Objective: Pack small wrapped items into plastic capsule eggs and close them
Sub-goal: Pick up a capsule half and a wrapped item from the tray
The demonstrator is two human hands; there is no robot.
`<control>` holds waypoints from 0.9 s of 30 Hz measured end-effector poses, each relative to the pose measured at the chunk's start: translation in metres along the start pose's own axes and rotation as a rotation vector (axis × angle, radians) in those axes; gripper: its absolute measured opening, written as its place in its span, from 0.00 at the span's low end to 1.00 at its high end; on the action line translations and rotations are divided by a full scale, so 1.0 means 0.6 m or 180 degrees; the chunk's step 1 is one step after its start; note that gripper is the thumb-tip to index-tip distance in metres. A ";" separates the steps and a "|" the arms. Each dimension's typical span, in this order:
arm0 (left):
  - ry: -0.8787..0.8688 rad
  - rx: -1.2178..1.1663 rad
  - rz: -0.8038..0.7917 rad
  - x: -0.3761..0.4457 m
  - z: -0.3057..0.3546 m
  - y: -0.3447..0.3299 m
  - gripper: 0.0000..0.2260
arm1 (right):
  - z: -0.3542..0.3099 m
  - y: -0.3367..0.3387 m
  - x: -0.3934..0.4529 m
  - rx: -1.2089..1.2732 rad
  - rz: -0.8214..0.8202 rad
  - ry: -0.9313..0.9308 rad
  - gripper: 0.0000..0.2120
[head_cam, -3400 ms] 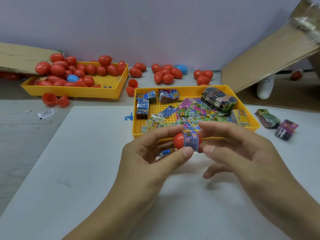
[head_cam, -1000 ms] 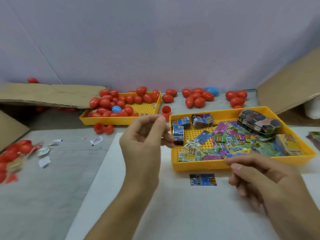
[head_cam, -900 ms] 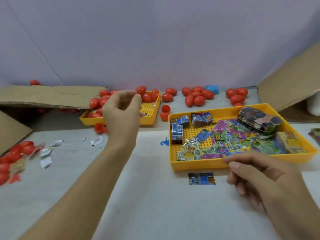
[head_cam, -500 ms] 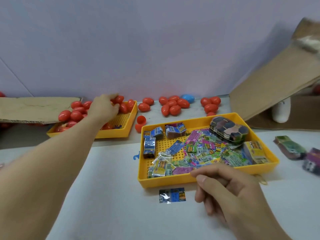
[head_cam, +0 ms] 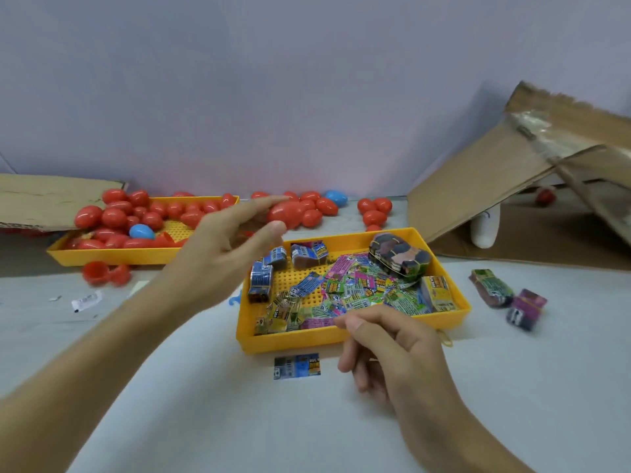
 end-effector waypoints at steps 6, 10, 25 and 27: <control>-0.0086 -0.0708 -0.0358 -0.124 0.059 -0.122 0.16 | -0.011 0.000 -0.008 0.0010 0.0220 0.0029 0.21; -0.0268 -0.0485 -0.0112 -0.151 0.069 -0.132 0.16 | -0.016 -0.001 -0.018 -0.0043 0.0004 0.0109 0.19; 0.1059 -0.2715 0.0127 -0.158 0.029 -0.147 0.13 | 0.001 -0.001 -0.019 -0.0282 -0.0062 -0.0011 0.20; 0.1055 -0.2700 0.0141 -0.157 0.028 -0.147 0.15 | 0.002 -0.002 -0.019 -0.0307 -0.0066 0.0012 0.20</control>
Point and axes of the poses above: each hand's wrist, its own x-axis towards the middle knuckle, its own y-axis out of the back of the hand, z = x × y, the point moved 3 cm from there along x, towards the middle knuckle, and after that the axes turned 5 degrees about -z, right-handed, at the moved point
